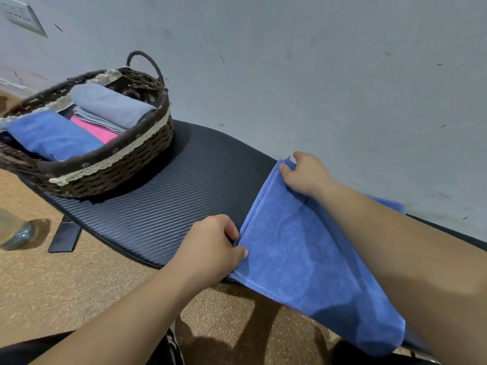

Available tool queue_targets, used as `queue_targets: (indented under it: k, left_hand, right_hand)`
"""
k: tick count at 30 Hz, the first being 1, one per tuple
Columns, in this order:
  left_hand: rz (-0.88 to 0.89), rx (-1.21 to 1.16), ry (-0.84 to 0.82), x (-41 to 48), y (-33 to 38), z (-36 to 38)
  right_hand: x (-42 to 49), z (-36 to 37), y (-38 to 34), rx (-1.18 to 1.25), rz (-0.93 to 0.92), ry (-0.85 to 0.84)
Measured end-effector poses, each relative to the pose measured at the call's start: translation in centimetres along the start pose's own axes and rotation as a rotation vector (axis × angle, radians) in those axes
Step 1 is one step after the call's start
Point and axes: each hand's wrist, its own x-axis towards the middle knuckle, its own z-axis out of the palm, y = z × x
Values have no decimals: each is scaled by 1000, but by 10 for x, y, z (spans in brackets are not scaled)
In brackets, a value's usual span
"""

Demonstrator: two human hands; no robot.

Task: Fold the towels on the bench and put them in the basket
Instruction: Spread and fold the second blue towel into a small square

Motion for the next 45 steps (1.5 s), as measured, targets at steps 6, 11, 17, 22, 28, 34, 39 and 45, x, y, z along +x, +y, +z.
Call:
queue_targets:
  k: [6, 11, 17, 22, 28, 34, 39, 45]
  left_hand:
    - [-16, -10, -33, 1, -1, -2]
    - [-18, -23, -53, -1, -1, -2]
    - [-89, -89, -96, 0, 0, -9]
    - [-150, -180, -123, 3, -1, -15]
    - [-134, -130, -133, 6, -5, -15]
    - [7, 336, 20, -1, 4, -2]
    - [42, 378, -12, 0, 2, 4]
    - [53, 328, -10, 10, 6, -4]
  right_hand:
    - [9, -1, 4, 358, 112, 146]
    - [8, 1, 0, 429, -33, 245]
    - [11, 14, 1, 384, -25, 185]
    - [10, 20, -4, 318, -32, 221]
    - [12, 20, -2, 314, -68, 200]
    - [10, 14, 0, 183, 81, 61]
    - [6, -8, 15, 199, 175, -71]
    - [-2, -26, 36, 304, 16, 65]
